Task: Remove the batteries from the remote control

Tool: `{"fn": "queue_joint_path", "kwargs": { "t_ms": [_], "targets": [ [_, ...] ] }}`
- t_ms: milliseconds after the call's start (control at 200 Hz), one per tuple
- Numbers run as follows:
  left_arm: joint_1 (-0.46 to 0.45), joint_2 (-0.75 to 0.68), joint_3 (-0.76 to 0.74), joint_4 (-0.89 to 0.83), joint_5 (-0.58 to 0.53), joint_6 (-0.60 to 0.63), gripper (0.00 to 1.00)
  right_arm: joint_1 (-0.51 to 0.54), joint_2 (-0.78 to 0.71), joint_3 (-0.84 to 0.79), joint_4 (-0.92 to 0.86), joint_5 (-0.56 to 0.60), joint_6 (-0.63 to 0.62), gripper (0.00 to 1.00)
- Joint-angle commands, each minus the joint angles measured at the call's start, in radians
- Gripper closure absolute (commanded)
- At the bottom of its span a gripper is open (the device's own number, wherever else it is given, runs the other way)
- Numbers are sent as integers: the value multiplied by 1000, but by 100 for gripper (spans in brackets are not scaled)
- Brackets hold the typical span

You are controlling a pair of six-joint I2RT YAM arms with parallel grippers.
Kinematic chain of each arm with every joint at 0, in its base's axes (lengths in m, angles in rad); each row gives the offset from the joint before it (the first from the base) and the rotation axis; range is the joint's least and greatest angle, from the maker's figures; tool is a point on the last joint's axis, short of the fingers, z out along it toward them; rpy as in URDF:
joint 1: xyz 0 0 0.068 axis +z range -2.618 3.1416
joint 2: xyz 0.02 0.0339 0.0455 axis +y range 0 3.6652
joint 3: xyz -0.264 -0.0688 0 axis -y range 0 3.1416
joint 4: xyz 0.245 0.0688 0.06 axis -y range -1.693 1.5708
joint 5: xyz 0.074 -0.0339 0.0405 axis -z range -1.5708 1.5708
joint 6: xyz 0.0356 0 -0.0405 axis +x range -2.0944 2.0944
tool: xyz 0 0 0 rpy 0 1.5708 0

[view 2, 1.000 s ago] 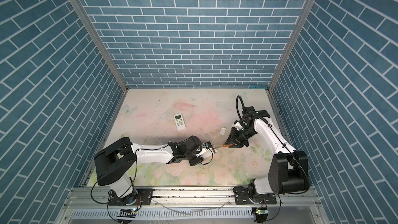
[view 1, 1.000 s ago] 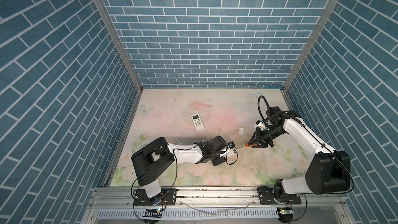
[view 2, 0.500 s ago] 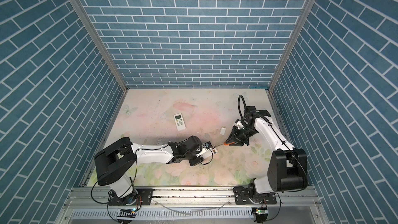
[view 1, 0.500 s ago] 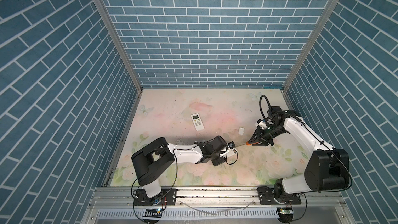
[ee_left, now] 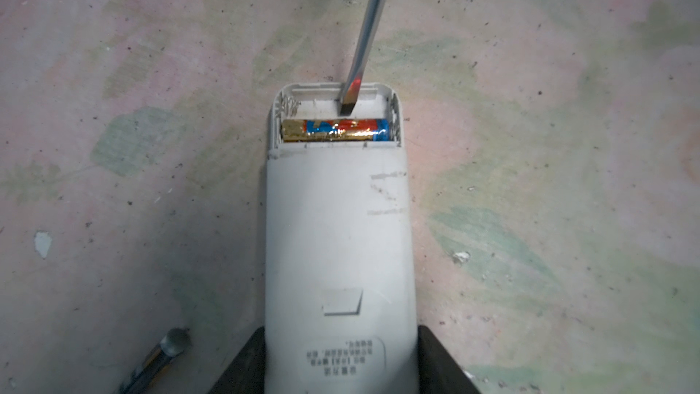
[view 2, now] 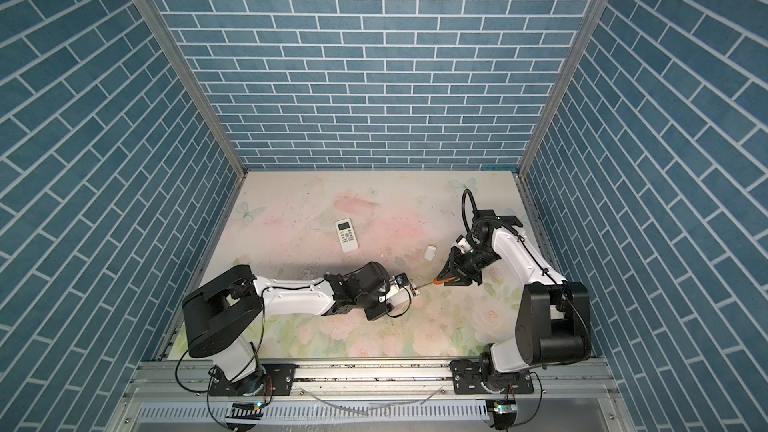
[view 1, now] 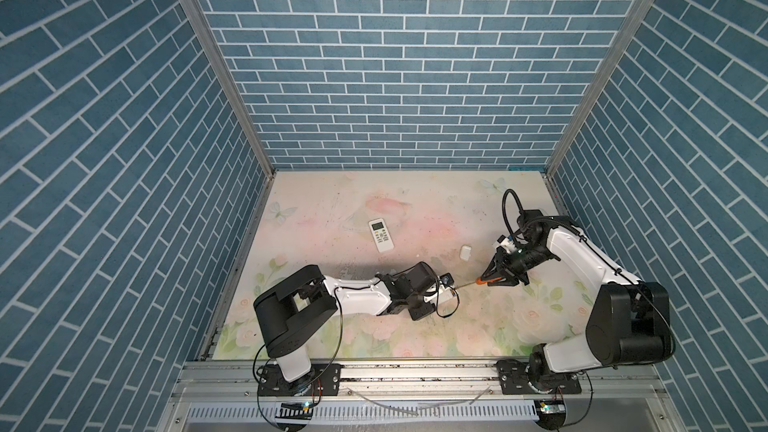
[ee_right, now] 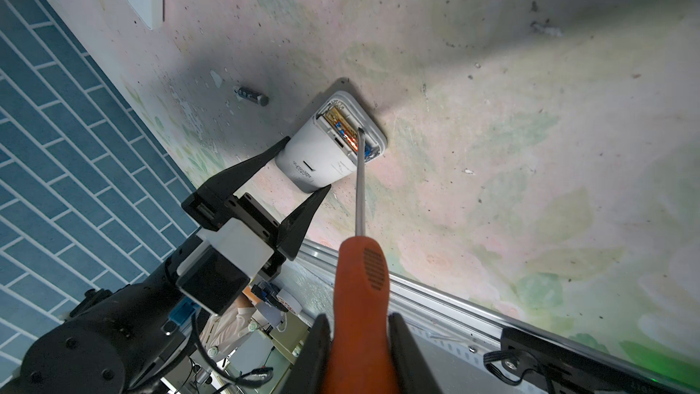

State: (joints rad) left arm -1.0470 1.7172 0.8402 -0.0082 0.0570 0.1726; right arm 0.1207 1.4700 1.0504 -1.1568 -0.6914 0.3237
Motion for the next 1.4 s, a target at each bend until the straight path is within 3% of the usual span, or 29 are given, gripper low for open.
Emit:
{"fn": "queue_joint_path", "kwargs": {
  "t_ms": [0, 1395],
  "targets": [
    [-6, 28, -4, -13, -15, 13, 50, -5, 23, -35, -15, 11, -41, 100],
    [-21, 49, 7, -33, -77, 10, 52, -69, 5, -52, -9, -106, 20, 100]
  ]
}}
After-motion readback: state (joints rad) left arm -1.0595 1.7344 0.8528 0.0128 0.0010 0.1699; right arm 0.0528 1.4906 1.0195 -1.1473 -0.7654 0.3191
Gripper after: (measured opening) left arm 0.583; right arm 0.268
